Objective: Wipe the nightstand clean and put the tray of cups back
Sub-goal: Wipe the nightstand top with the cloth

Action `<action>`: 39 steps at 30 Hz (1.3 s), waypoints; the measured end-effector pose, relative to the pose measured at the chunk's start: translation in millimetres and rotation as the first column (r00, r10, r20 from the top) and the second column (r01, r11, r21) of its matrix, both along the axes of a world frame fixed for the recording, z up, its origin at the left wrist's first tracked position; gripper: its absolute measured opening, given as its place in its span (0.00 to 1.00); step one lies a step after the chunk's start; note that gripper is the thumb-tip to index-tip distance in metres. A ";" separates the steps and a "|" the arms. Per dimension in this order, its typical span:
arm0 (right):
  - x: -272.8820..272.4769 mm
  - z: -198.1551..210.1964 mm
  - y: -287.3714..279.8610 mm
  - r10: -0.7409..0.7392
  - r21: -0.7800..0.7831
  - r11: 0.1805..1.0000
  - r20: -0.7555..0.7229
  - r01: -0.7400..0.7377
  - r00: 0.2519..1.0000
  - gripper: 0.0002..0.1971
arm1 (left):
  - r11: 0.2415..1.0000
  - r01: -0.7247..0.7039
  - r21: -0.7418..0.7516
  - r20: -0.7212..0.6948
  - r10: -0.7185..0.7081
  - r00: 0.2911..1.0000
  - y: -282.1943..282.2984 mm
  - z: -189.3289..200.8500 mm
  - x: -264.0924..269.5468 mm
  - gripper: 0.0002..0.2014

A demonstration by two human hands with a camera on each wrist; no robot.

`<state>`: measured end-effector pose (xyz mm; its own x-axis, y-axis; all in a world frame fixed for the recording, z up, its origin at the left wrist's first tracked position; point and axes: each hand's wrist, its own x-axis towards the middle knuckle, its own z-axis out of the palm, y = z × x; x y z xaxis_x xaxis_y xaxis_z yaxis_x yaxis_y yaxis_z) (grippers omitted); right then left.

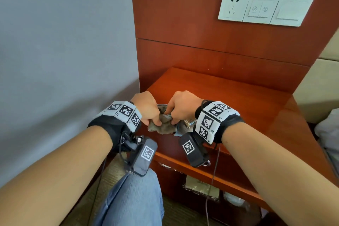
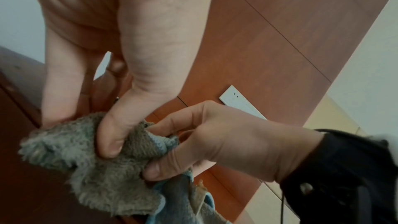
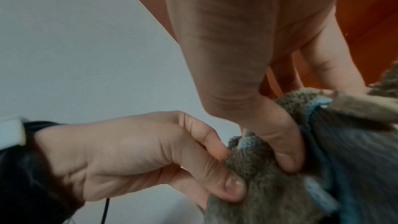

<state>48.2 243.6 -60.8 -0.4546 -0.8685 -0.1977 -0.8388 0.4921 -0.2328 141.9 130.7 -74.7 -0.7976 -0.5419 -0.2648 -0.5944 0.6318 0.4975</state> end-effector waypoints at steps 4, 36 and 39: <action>-18.4 8.5 38.3 -0.123 0.105 0.987 0.008 0.122 0.992 0.14 | 0.986 0.154 -0.059 0.044 -0.152 0.987 43.5 4.6 -33.9 0.16; -10.7 -2.6 77.7 -0.412 -0.035 0.909 0.079 0.415 0.908 0.12 | 0.865 0.488 -0.113 0.143 -0.472 0.870 52.8 12.1 -75.9 0.11; 10.9 -7.6 8.6 -0.285 -0.088 0.954 0.013 0.285 0.958 0.18 | 0.944 0.313 -0.102 0.145 -0.297 0.944 -14.5 12.8 -42.4 0.14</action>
<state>59.0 252.2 -68.4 -0.6858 -0.7168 -0.1264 -0.6666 0.6883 -0.2862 99.5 116.3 -61.8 -0.8939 -0.3126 -0.3212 -0.4168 0.8435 0.3388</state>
